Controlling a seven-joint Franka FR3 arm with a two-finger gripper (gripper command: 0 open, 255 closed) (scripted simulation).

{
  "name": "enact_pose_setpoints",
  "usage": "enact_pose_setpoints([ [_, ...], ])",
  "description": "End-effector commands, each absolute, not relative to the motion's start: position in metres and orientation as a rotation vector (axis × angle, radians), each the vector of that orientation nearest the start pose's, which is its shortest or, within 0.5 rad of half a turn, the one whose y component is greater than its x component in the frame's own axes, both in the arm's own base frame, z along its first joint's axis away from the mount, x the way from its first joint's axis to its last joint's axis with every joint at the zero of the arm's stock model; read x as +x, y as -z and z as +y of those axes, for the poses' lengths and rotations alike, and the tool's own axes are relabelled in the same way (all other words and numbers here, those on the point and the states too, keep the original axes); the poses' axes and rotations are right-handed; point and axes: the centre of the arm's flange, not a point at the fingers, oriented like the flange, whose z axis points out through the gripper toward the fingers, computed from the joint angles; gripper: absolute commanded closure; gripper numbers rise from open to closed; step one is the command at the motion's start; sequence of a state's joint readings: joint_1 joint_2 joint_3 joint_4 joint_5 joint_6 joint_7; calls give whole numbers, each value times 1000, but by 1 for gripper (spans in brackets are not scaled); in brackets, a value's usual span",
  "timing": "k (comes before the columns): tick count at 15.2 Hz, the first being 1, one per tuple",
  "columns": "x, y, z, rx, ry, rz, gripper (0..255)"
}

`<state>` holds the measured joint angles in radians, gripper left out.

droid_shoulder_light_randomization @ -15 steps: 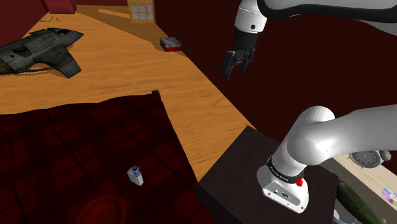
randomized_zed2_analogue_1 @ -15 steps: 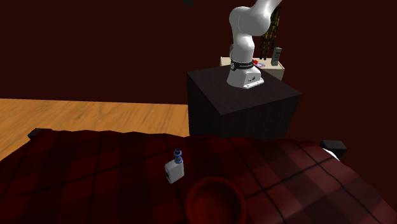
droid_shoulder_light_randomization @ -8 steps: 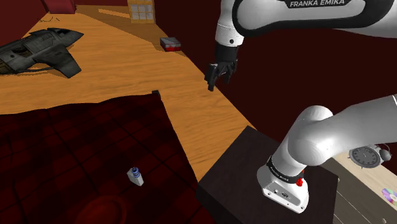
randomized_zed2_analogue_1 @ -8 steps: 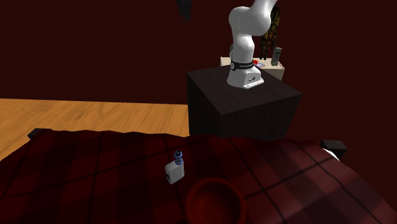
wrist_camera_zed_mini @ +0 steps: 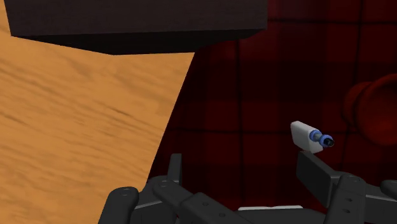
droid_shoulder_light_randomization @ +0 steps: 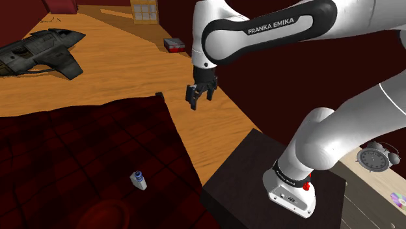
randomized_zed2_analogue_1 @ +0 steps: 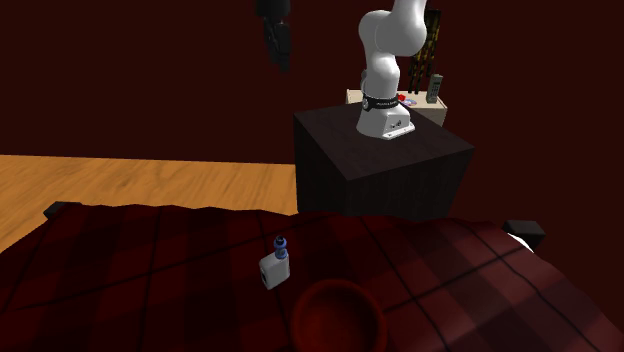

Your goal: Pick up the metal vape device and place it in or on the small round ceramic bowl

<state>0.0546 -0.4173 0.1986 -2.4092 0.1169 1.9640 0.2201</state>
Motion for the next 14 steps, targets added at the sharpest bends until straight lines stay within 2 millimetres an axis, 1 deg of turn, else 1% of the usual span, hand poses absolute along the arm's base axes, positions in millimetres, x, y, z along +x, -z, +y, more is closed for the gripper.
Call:
enact_pose_setpoints([
  [1, 416, -444, 132, -3125, -76, 25, 0],
  [8, 458, -380, 191, -3136, -135, -61, 0],
  [14, 490, -324, 243, -3143, -185, -134, 0],
])
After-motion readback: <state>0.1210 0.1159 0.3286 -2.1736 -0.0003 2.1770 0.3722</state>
